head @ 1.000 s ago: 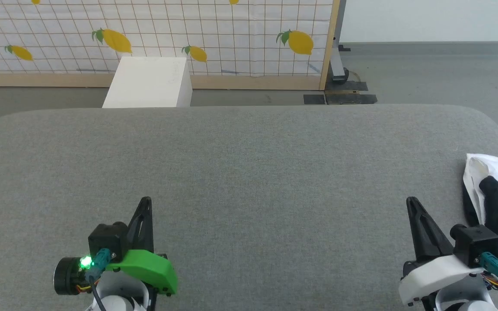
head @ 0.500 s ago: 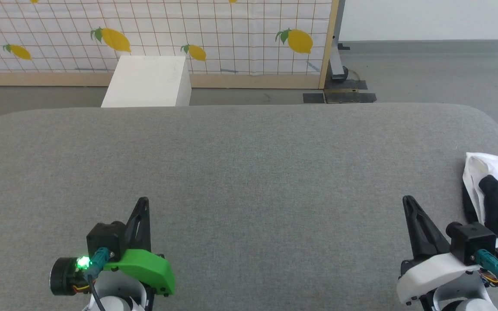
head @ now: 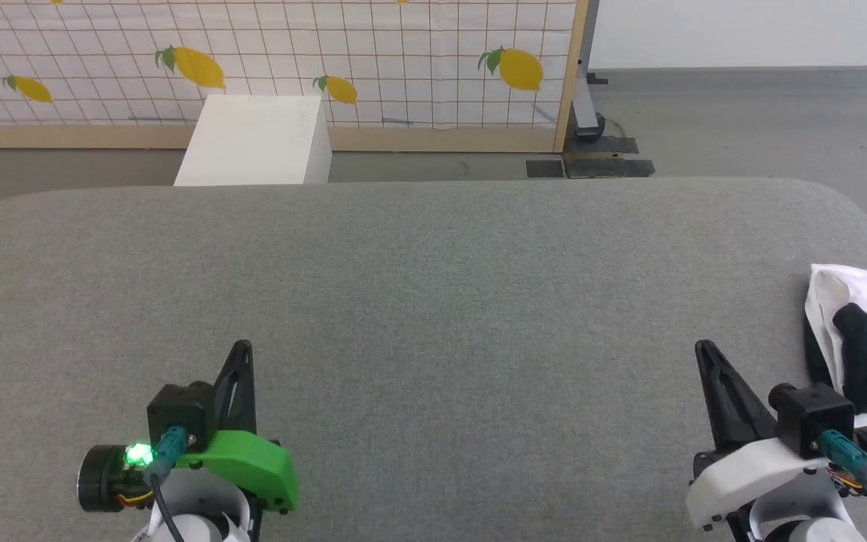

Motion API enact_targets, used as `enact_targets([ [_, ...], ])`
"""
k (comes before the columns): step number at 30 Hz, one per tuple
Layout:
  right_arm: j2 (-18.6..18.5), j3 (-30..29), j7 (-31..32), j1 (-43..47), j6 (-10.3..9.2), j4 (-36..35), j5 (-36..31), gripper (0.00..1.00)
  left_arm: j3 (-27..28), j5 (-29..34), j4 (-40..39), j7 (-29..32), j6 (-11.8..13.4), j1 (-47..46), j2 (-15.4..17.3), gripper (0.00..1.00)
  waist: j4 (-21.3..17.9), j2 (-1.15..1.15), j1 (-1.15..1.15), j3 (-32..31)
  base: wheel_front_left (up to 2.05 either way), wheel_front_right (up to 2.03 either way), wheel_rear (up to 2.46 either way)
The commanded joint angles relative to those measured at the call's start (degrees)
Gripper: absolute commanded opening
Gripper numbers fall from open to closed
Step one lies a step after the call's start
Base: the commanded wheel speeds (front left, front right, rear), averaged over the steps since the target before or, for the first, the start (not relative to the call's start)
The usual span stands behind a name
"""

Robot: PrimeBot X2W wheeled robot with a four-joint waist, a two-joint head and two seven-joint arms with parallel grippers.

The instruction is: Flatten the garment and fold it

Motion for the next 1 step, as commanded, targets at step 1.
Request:
enact_targets([
  [1,0.13,0.15,0.30,-1.09,-0.07,-0.41,-0.59,0.00,0.23,0.45,-0.52,0.49,0.54,0.95,-0.23,0.00,-0.01,0.50,0.00,0.02,0.00,0.00,0.00],
])
